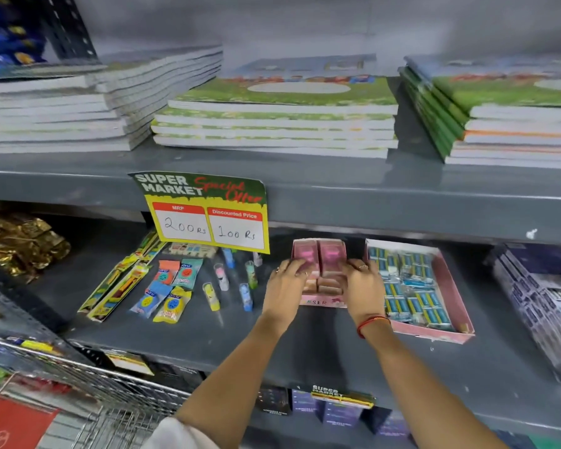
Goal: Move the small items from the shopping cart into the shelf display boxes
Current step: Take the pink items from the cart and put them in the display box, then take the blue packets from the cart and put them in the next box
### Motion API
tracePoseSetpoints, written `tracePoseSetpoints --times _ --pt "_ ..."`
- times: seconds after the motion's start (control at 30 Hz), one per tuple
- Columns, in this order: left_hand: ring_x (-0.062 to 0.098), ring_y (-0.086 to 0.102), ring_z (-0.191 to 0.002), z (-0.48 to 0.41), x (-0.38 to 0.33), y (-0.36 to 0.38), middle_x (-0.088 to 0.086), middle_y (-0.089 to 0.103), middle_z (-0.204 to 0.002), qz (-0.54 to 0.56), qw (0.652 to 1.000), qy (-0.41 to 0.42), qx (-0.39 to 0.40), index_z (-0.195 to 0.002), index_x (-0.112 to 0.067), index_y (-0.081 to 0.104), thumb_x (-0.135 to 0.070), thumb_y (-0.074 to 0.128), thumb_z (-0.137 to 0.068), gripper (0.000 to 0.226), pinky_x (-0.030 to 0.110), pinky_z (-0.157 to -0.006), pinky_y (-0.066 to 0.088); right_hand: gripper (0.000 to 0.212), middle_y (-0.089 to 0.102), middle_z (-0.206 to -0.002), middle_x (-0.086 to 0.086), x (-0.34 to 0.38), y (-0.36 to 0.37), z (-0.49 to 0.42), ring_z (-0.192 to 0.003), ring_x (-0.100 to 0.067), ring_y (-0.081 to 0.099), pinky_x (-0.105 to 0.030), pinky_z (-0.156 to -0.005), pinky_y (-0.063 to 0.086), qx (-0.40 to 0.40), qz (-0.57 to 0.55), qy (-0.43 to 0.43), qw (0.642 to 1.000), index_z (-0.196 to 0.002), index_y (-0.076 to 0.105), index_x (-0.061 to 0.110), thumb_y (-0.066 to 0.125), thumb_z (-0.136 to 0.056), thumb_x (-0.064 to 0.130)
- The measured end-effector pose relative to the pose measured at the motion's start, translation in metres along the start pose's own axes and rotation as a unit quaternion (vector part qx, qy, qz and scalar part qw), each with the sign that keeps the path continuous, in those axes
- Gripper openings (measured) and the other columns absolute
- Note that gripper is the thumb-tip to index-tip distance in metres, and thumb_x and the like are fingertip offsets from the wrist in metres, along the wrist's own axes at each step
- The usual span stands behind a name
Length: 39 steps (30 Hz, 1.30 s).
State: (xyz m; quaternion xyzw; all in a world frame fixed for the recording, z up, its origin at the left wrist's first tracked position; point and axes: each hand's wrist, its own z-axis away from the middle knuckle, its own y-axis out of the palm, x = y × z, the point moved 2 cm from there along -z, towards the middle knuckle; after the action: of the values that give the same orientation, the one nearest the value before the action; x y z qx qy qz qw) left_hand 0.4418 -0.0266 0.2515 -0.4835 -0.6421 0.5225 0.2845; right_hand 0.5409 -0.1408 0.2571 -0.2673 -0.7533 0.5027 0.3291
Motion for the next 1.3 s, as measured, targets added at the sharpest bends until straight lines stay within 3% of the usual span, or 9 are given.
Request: tracePoseSetpoints --times 0.13,0.27,0.43,0.53,0.6,0.67,0.8,1.07,1.3 --pt "0.019 0.056 -0.116 -0.003 0.006 0.0 -0.005 0.063 -0.126 -0.016 1.0 0.004 0.002 -0.124 -0.021 0.06 0.001 0.065 -0.076 0.052 0.032 -0.092 0.052 0.027 0.065 -0.116 -0.005 0.006 -0.002 -0.003 -0.115 -0.027 0.048 -0.033 -0.093 0.046 0.017 0.041 -0.036 0.998 -0.115 0.062 0.015 0.056 -0.089 0.013" --pt "0.017 0.057 -0.116 -0.007 -0.001 -0.008 -0.004 0.063 -0.127 -0.022 1.0 0.004 0.014 -0.117 -0.016 0.065 0.004 0.067 -0.073 0.048 0.029 -0.094 0.049 0.024 0.064 -0.116 -0.008 0.009 -0.006 -0.001 -0.113 -0.029 0.047 -0.035 -0.094 0.045 0.027 0.039 -0.007 0.999 -0.111 0.064 0.011 0.056 -0.088 0.009" --pt "0.019 0.047 -0.13 0.006 0.015 -0.037 0.002 0.056 -0.136 -0.006 0.999 0.006 -0.053 -0.129 -0.015 0.056 0.0 0.056 -0.083 0.048 0.036 -0.109 0.035 0.031 0.064 -0.118 -0.019 0.044 -0.026 0.0 -0.114 -0.036 0.049 -0.042 -0.095 0.045 -0.018 -0.022 -0.02 0.999 -0.108 0.066 0.003 0.055 -0.079 0.0" --pt "0.022 0.065 -0.107 0.02 0.034 -0.077 0.003 0.07 -0.114 -0.017 0.989 0.004 -0.144 -0.114 -0.014 0.067 -0.004 0.071 -0.071 0.044 0.035 -0.093 0.049 0.03 0.066 -0.111 -0.018 0.085 -0.045 -0.001 -0.111 -0.036 0.054 -0.04 -0.1 0.042 -0.056 -0.065 -0.072 0.994 -0.108 0.067 0.006 0.057 -0.08 0.005" --pt "0.024 0.067 -0.094 0.038 0.056 -0.104 0.005 0.072 -0.101 -0.041 0.977 -0.011 -0.208 -0.105 -0.013 0.07 -0.005 0.075 -0.063 0.043 0.032 -0.082 0.053 0.022 0.069 -0.094 -0.021 0.122 -0.055 0.004 -0.094 -0.041 0.06 -0.042 -0.085 0.051 -0.095 -0.109 -0.119 0.982 -0.095 0.07 0.002 0.066 -0.073 0.003" --pt "0.027 0.059 -0.104 0.065 0.084 -0.123 0.01 0.069 -0.108 -0.047 0.97 -0.046 -0.233 -0.112 -0.01 0.066 -0.005 0.062 -0.072 0.041 0.037 -0.09 0.047 0.022 0.069 -0.089 -0.023 0.167 -0.062 0.018 -0.088 -0.042 0.062 -0.044 -0.077 0.056 -0.11 -0.157 -0.175 0.966 -0.09 0.07 0.0 0.071 -0.068 0.001" --pt "0.035 0.061 -0.109 0.136 0.138 -0.142 0.018 0.064 -0.117 -0.065 0.956 -0.159 -0.236 -0.118 -0.003 0.061 -0.009 0.05 -0.082 0.038 0.043 -0.09 0.051 0.029 0.067 -0.101 -0.019 0.244 -0.049 0.055 -0.1 -0.04 0.06 -0.046 -0.091 0.052 -0.071 -0.221 -0.271 0.934 -0.101 0.068 0.002 0.068 -0.073 0.006" --pt "0.035 0.051 -0.117 0.299 0.204 -0.109 0.017 0.054 -0.129 -0.058 0.915 -0.381 -0.118 -0.131 -0.008 0.05 -0.009 0.056 -0.078 0.053 0.043 -0.091 0.043 0.031 0.06 -0.117 -0.014 0.332 0.029 0.155 -0.119 -0.032 0.048 -0.039 -0.105 0.037 0.109 -0.201 -0.415 0.881 -0.114 0.06 0.005 0.055 -0.084 0.011" --pt "0.035 0.049 -0.117 0.4 0.209 -0.035 0.014 0.043 -0.137 0.019 0.847 -0.53 0.031 -0.139 -0.012 0.036 -0.014 0.056 -0.086 0.057 0.044 -0.092 0.045 0.029 0.058 -0.121 -0.011 0.332 0.108 0.217 -0.119 -0.027 0.044 -0.036 -0.097 0.044 0.265 -0.119 -0.472 0.832 -0.119 0.056 0.007 0.049 -0.091 0.012"
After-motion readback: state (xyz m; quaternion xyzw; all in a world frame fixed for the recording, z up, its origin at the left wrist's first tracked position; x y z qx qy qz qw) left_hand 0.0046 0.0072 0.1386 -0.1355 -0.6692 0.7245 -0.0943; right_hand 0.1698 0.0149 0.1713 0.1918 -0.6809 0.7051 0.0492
